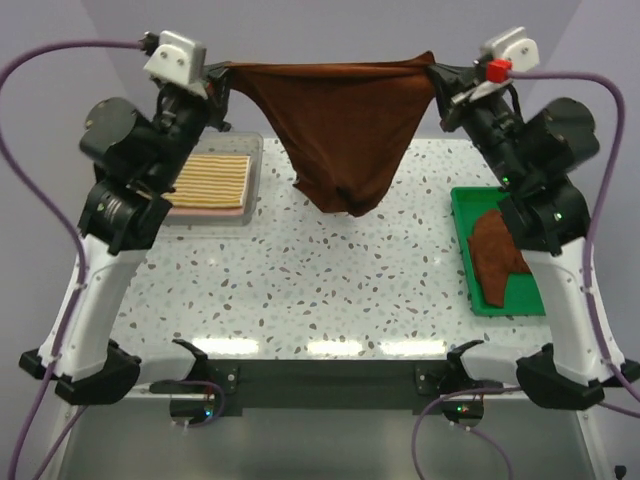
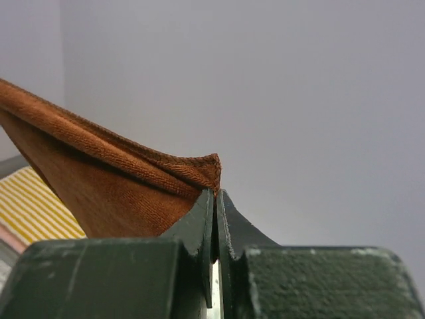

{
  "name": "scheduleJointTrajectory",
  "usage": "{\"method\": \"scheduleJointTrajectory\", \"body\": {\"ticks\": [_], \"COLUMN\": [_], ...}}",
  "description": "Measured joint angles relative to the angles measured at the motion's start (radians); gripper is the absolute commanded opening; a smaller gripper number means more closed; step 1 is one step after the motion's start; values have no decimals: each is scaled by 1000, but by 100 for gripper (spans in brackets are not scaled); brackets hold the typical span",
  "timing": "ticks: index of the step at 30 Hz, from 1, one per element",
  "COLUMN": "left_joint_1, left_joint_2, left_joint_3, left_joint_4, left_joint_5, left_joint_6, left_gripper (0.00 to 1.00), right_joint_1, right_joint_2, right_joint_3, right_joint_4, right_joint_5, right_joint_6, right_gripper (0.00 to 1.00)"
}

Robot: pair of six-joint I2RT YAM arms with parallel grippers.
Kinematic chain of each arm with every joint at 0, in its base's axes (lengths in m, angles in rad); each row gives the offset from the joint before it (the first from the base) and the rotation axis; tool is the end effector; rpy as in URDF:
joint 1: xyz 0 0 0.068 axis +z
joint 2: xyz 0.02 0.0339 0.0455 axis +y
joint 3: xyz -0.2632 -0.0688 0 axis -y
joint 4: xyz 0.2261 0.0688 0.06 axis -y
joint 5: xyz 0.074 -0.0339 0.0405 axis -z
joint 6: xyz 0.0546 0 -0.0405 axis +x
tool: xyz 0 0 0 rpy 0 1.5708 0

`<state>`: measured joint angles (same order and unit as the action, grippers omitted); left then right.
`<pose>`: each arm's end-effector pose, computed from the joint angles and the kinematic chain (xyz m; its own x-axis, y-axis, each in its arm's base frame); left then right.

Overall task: Fold and stack the towels
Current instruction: Flatten out the crumpled towel, then fold the towel

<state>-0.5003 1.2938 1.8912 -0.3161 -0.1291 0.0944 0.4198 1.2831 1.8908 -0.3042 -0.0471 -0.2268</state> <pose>0.2002 -0.1014 0.5790 0.2771 -0.0450 -0.9598 0.3426 0.9379 0.0550 0.1993 0.0917 0.5827 0.3667 -0.0823 -0.9267 -0.3753 0.8983 -0.2283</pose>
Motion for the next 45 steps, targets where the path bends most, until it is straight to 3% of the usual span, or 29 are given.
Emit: {"method": "scheduleJointTrajectory", "body": {"ticks": [9,16,23,28,37,45], "left_joint_1": [-9,-10,6,103,185,204], "left_joint_2": [-189,-141,47,294,731,787], "left_joint_3": [15,77,105,112,195,166], "left_joint_4": [0,-6,17,36,15,32], "left_joint_5": [293,326,156,65,21,42], "left_joint_6": [22,22,31,19,-19,-57], "left_gripper": [0,0,0,0,0,0], "right_joint_1": [14,13,2,-17,-97,-132], "right_joint_2": [-194,-181,-41,142,510,581], "right_joint_3": [13,53,72,63,18,-48], "right_joint_4": [-16,-16,3,39,104,139], "right_joint_5": [-219,-218,-33,84,108,74], "right_joint_6": [-9,6,13,0,10,43], "right_gripper": [0,0,0,0,0,0]}}
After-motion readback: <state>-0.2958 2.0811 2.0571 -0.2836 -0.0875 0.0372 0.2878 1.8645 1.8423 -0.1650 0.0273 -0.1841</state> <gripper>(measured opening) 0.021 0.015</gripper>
